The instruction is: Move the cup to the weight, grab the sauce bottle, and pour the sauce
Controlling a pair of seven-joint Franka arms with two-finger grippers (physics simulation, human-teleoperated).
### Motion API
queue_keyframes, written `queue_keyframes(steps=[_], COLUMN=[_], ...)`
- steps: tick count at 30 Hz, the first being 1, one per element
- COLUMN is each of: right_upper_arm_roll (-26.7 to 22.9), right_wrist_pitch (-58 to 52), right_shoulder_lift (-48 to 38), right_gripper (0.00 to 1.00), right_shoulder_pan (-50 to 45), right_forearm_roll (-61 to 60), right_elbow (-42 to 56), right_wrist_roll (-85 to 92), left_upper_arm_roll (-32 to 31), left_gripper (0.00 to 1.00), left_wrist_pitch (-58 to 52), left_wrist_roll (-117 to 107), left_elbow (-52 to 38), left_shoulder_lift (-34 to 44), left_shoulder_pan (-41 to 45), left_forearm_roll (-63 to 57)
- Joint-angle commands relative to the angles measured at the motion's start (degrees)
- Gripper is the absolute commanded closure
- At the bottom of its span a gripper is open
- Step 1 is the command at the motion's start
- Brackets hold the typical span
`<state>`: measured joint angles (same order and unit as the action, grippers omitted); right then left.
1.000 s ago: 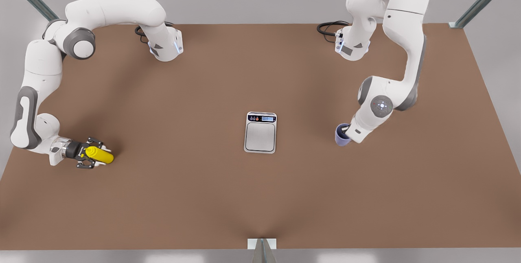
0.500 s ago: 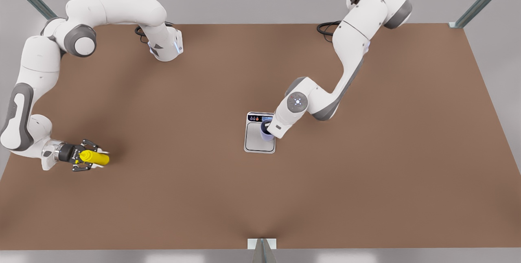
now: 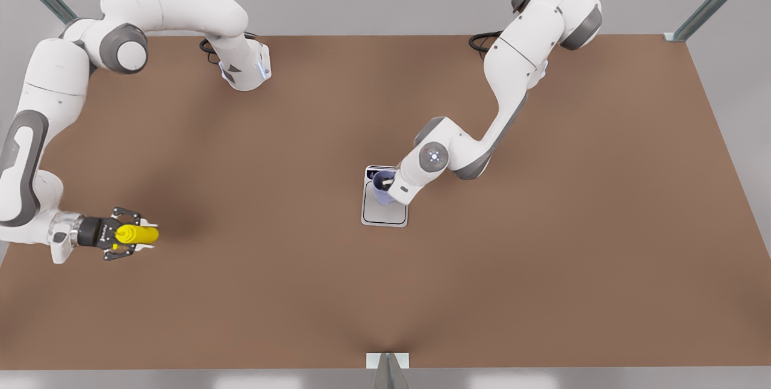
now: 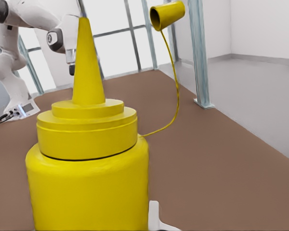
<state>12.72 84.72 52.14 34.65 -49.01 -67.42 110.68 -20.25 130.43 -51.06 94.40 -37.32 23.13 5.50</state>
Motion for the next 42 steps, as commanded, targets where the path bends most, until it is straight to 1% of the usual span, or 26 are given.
queue_keyframes(steps=[1, 4, 9, 11, 15, 16, 19, 20, 21, 22, 23, 25, 26, 28, 30, 32, 34, 37, 42], right_upper_arm_roll=[0.02, 0.02, -0.42, -0.59, -0.77, -0.68, -1.21, -1.12, -1.30, -1.30, -1.30, -1.30, -1.38, -1.30, -1.30, -1.30, -0.68, -0.42, -0.33], right_wrist_pitch=[-0.78, 1.24, 6.95, 7.57, 14.07, 14.42, 14.42, 14.42, 16.09, 16.45, 17.94, 20.40, 20.75, 20.75, 21.89, 22.42, 22.42, 21.72, 22.24], right_shoulder_lift=[-0.02, -2.74, -5.21, -6.35, -8.81, -9.42, -11.62, -12.94, -13.55, -13.64, -13.64, -13.73, -13.73, -13.73, -13.73, -13.64, -13.73, -16.80, -28.14], right_gripper=[0.58, 0.58, 0.58, 0.58, 0.58, 0.59, 0.59, 0.59, 0.59, 0.59, 0.59, 0.59, 0.59, 0.59, 0.59, 0.59, 0.59, 0.59, 0.59], right_shoulder_pan=[-0.19, -3.10, -10.56, -13.02, -20.41, -21.64, -26.03, -27.26, -29.37, -31.83, -34.03, -37.55, -39.04, -41.50, -44.31, -46.07, -45.99, -44.49, -41.68], right_forearm_roll=[0.76, 2.52, 4.45, 4.63, 7.35, 8.41, 14.81, 17.98, 19.91, 23.78, 25.89, 27.65, 28.79, 31.95, 34.16, 34.16, 33.63, 31.43, 24.93], right_elbow=[0.09, 0.00, -0.08, -0.08, -0.17, -0.17, 0.00, 0.00, 0.00, 0.00, 0.09, 0.09, 0.09, 1.23, 1.32, 1.32, 1.41, 0.36, -14.48], right_wrist_roll=[-0.55, -2.22, -8.02, -11.45, -19.80, -20.94, -27.61, -29.73, -32.80, -34.74, -38.17, -43.09, -45.55, -48.98, -52.15, -53.46, -53.64, -53.11, -51.53], left_upper_arm_roll=[-0.05, -0.05, 0.03, 0.03, 0.12, 0.12, 0.65, 1.70, 2.05, 4.16, 6.18, 9.88, 13.30, 19.89, 20.25, 20.51, 20.51, 20.51, 20.51], left_gripper=[0.00, 0.00, 0.00, 0.00, 0.00, 0.00, 0.00, 0.00, 0.00, 0.00, 0.00, 0.00, 0.00, 0.00, 0.00, 0.00, 0.00, 0.00, 0.00], left_wrist_pitch=[0.00, 0.00, 0.00, -0.09, -0.53, -0.70, -5.79, -7.90, -12.55, -19.50, -23.81, -26.36, -30.76, -37.79, -38.06, -37.97, -38.85, -39.02, -39.38], left_wrist_roll=[0.08, -0.01, -0.01, -0.01, -1.41, -2.12, -2.38, -2.55, -4.13, -4.31, -4.23, -3.87, 1.47, 23.87, 32.59, 34.18, 33.83, 33.74, 33.66], left_elbow=[0.00, 0.00, -0.18, -0.18, -0.18, -0.18, -0.26, -0.44, -3.94, -8.78, -10.90, -10.90, -11.51, -11.34, -1.50, -1.41, -1.41, -1.41, -1.41], left_shoulder_lift=[-0.04, -0.04, 0.05, 0.31, 2.95, 3.74, 7.34, 8.84, 9.01, 9.19, 10.77, 14.02, 16.66, 21.92, 32.04, 30.46, 30.46, 30.46, 30.02], left_shoulder_pan=[-0.01, -0.01, -0.10, -0.10, -0.10, -0.10, -0.36, -0.45, -0.89, -1.59, -3.78, -11.51, -15.65, -16.53, -17.06, -17.06, -16.97, -16.97, -16.97], left_forearm_roll=[0.22, 0.30, 0.39, 0.39, 0.66, 0.66, 0.74, 0.74, 0.74, 0.74, 0.74, 0.66, 0.48, 0.13, -6.46, -6.64, -6.55, -6.55, -6.55])
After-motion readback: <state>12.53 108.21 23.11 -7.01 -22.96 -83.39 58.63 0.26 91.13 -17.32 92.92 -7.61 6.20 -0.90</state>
